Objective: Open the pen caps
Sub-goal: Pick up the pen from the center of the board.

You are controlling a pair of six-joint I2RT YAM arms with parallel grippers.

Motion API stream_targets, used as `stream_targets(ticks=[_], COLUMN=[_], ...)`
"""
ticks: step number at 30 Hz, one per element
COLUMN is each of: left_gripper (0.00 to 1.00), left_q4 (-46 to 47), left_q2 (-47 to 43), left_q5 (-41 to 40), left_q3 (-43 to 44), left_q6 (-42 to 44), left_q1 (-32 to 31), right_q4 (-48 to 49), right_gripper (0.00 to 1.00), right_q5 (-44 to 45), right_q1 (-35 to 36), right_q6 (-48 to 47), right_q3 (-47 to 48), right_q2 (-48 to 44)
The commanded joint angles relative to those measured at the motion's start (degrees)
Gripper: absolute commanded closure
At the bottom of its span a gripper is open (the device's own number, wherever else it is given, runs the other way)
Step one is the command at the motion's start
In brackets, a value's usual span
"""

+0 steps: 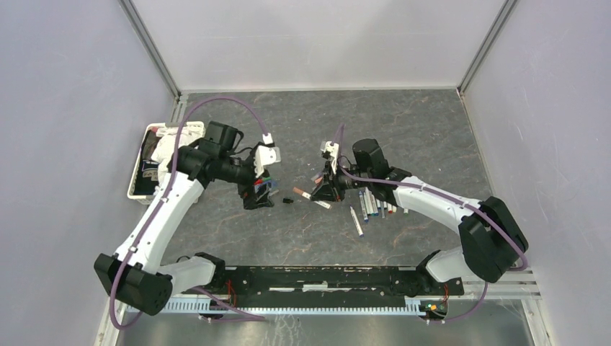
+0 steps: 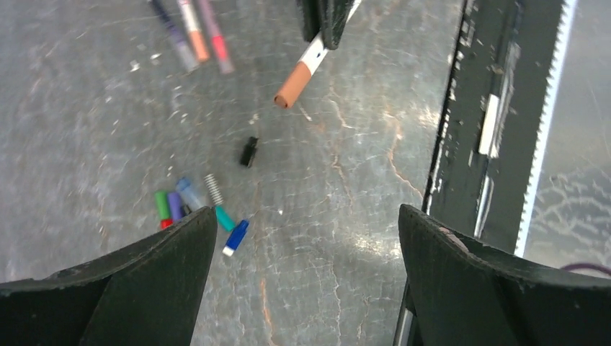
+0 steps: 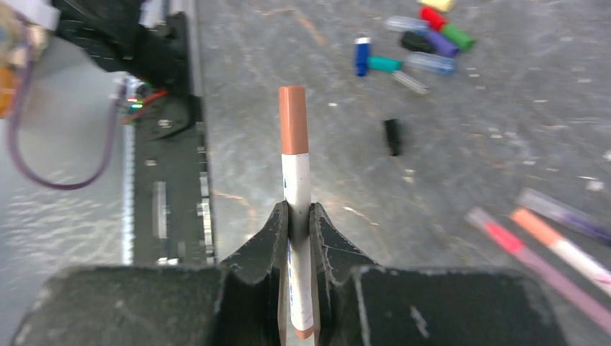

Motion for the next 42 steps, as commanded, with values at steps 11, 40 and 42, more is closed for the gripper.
stream_targets(ticks=[11,40,42], left_gripper=[0.08,0.98,0.98], left_q4=[0.96,3.01,3.10], left_q2=[7.49,10.93,11.08], left_q5=[-2.93,-10.80,-9.86], left_q3=[-0.59,1.35,1.92], left_q6=[12.39,12.35,11.28], left_q1=[-13.04,-20.55,-20.55], right_q4=[7.41,11.42,16.76], right_gripper=[1.00,0.58,0.53], right_q5=[-19.09,-15.99,-16.73], right_q1=[0.84,3.68,4.38], right_q6=[14.43,22.09,25.55], right_q3=[1.29,3.25,2.00], right_q2=[1.32,5.60,5.80])
